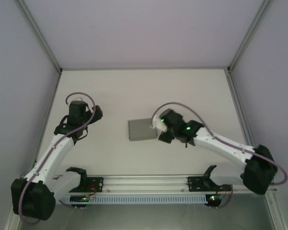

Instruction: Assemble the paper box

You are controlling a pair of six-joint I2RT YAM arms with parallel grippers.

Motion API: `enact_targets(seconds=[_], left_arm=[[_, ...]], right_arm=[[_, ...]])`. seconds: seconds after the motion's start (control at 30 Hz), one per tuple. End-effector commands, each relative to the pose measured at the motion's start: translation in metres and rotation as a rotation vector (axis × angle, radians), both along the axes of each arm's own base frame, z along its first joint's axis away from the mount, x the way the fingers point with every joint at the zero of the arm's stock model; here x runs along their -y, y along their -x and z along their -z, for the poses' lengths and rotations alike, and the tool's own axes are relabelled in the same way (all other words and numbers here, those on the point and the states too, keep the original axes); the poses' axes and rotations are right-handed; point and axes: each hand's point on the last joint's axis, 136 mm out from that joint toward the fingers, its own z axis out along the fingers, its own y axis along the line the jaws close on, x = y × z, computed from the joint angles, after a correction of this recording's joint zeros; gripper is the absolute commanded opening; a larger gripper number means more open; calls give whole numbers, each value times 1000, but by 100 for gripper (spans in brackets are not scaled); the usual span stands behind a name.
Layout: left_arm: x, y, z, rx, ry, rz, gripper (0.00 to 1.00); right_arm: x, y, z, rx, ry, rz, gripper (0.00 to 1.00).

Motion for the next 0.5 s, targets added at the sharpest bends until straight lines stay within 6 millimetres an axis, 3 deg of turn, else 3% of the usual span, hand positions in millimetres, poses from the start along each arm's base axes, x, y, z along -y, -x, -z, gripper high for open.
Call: enact_targets(seconds=[0.0, 0.17, 0.23, 0.33, 0.47], left_arm=[[-33, -26, -18, 185, -203, -105, 100], [-55, -48, -14, 305, -363, -119, 100], [-64, -53, -4, 312, -404, -122, 100], [-61, -64, 12, 363, -403, -29, 100], [-63, -64, 40, 326, -373, 32, 100]], right_arm=[[32, -35, -19, 29, -347, 255, 99], [104, -85, -15, 168, -560, 563, 99], [117, -96, -2, 176, -600, 588, 99], [139, -113, 14, 237, -675, 646, 99], [153, -120, 21, 246, -659, 664, 99]])
